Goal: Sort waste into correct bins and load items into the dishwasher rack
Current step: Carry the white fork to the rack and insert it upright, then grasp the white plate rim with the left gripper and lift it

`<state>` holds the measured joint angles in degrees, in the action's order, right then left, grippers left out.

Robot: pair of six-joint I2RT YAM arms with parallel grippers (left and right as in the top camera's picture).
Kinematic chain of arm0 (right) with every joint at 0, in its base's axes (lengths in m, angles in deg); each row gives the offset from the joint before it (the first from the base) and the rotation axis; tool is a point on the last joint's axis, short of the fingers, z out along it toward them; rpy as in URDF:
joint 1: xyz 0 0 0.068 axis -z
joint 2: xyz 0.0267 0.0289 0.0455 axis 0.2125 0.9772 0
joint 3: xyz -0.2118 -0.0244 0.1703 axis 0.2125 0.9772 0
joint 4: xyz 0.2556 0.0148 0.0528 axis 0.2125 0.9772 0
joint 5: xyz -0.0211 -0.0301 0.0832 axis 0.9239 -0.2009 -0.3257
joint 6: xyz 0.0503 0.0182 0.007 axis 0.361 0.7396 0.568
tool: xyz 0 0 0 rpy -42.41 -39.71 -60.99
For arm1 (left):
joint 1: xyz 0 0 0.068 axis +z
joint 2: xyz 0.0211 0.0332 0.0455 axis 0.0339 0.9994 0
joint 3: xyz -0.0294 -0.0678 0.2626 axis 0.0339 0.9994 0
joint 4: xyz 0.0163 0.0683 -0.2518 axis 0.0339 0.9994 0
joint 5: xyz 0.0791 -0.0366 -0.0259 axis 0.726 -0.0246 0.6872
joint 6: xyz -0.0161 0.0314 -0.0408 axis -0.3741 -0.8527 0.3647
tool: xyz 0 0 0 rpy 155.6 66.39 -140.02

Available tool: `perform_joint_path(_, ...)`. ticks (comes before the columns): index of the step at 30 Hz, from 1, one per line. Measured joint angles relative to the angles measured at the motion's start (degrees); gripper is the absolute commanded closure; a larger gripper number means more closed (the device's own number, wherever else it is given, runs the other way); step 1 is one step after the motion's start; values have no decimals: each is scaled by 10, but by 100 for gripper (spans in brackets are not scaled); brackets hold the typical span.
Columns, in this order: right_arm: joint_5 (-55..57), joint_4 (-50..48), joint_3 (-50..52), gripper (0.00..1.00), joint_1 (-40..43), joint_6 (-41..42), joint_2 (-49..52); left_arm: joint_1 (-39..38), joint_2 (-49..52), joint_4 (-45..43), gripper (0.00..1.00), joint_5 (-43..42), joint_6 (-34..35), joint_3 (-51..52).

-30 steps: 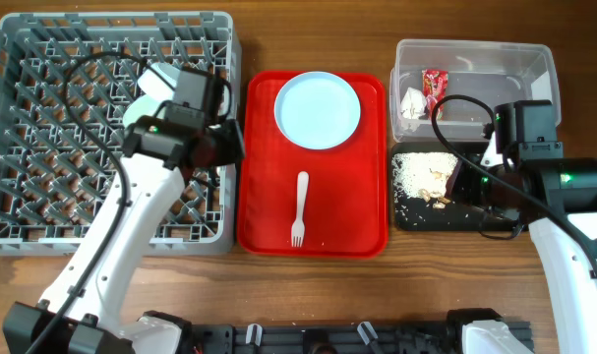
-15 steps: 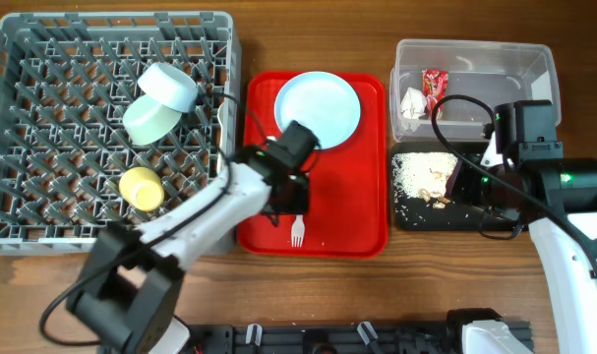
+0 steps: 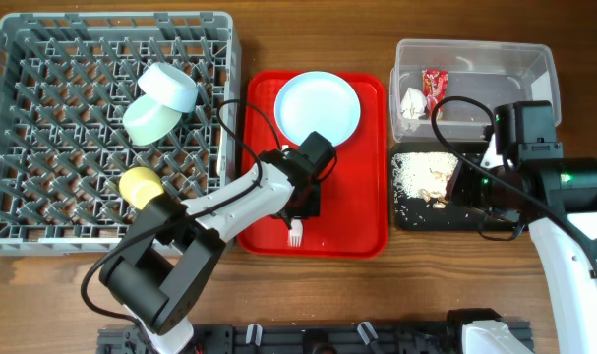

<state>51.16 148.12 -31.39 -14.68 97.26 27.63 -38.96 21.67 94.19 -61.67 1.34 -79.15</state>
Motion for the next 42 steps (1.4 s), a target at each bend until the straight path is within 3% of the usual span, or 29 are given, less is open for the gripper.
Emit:
perform_joint_path(12, 0, 3, 0, 54, 0, 0, 0, 0, -9, 5, 94, 1, -2, -8)
perform_joint_path(22, 0, 3, 0, 54, 0, 0, 0, 27, -124, 65, 94, 35, -4, -27)
perform_joint_path(30, 0, 3, 0, 54, 0, 0, 0, 175, -237, 83, 96, 85, -75, -48)
perform_joint_path(34, 0, 3, 0, 54, 0, 0, 0, 255, -239, 81, 96, 104, -112, -51)
perform_joint_path(38, 0, 3, 0, 54, 0, 0, 0, 282, -206, 71, 95, 105, -146, -51)
perform_joint_path(42, 0, 3, 0, 54, 0, 0, 0, 282, -159, 64, 69, 99, -167, -51)
